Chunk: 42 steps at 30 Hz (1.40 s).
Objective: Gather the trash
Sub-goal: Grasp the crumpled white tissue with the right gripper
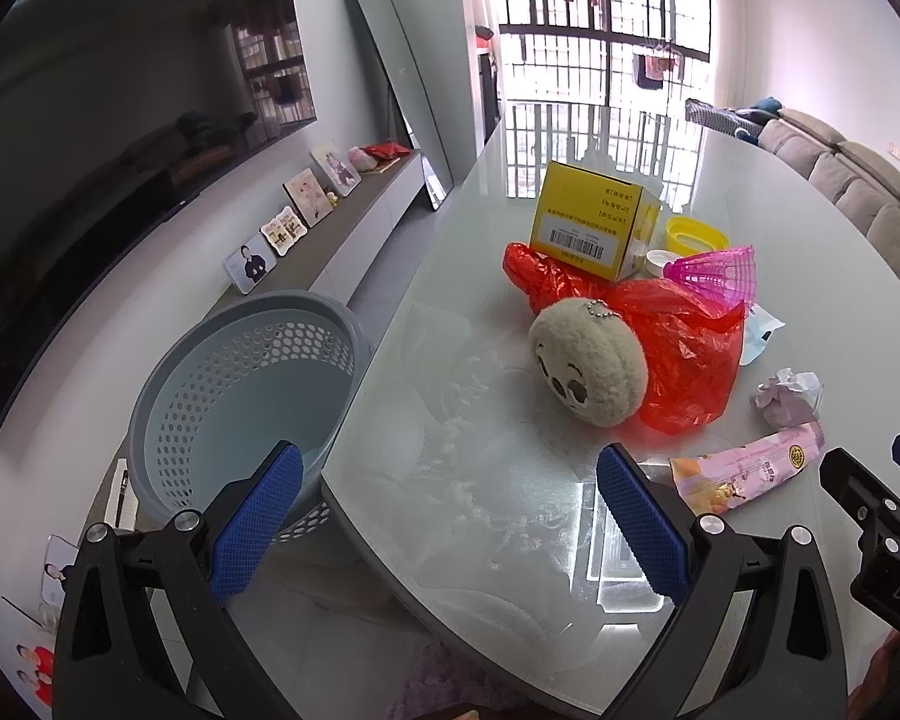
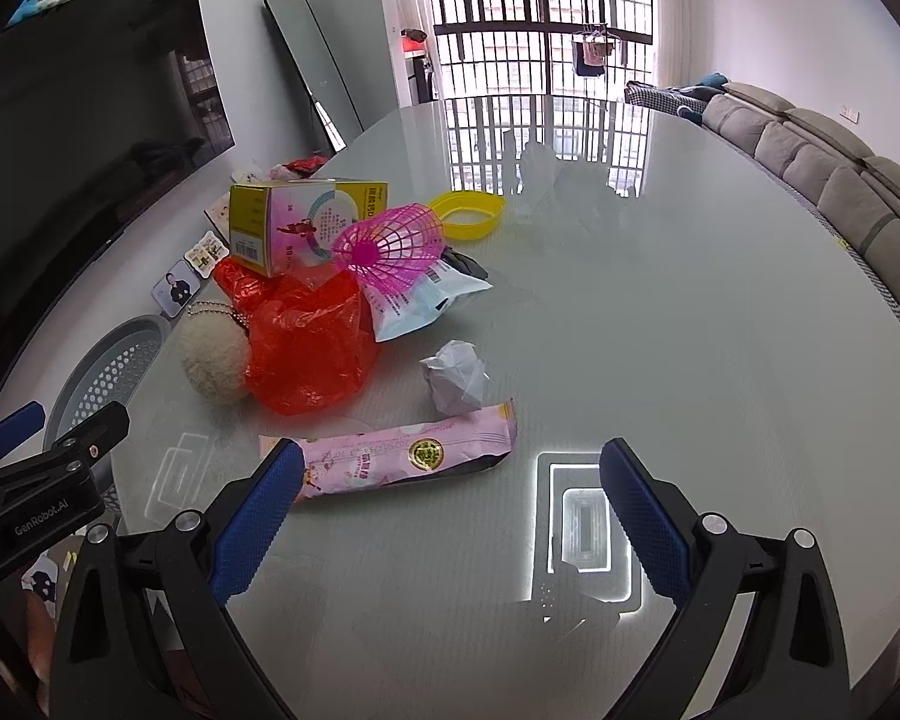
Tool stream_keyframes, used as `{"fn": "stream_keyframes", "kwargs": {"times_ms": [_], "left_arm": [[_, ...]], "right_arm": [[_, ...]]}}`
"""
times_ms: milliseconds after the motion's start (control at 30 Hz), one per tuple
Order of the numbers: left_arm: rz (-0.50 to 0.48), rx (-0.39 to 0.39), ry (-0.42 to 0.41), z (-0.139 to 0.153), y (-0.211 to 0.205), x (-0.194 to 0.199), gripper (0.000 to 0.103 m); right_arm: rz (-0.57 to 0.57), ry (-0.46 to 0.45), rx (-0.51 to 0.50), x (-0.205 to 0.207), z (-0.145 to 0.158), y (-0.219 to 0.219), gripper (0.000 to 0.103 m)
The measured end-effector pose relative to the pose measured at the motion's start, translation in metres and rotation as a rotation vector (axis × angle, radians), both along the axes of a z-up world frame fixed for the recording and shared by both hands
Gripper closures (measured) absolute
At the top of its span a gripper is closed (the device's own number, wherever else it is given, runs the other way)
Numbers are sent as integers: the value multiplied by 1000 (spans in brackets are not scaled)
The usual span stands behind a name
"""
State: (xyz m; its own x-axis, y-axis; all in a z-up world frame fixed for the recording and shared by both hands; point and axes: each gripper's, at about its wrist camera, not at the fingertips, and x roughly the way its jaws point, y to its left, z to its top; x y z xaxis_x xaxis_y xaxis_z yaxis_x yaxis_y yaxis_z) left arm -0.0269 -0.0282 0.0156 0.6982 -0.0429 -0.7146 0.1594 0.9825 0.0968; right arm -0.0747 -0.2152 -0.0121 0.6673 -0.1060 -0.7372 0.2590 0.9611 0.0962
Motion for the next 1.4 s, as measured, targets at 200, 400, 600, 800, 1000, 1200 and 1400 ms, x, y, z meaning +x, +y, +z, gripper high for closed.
{"fn": "stream_keyframes", "kwargs": {"times_ms": [200,400,600,800,1000,1200,1400], "left_arm": [[-27,-10,17,-6,-9,3,6],[-53,-8,40,-14,-20,7,6],[-75,-10,47,-19,-28,13,6],[-82,-1,49,-23,-32,19,6],[-97,-4,54,-27,-35,24,6],[-107,-16,63,-30,-35,26,6],[-117,-20,74,-31,-34,27,6]], "right_arm": [[-24,17,12,1,-8,-15,9],[-5,42,23,13,-16,-25,9],[-9,54,28,33,-20,-35,9],[5,84,-5,53,-29,-33,9],[28,95,-44,65,-34,-25,10],[44,111,-77,70,-34,-21,38],[73,116,-67,69,-34,-17,64]]}}
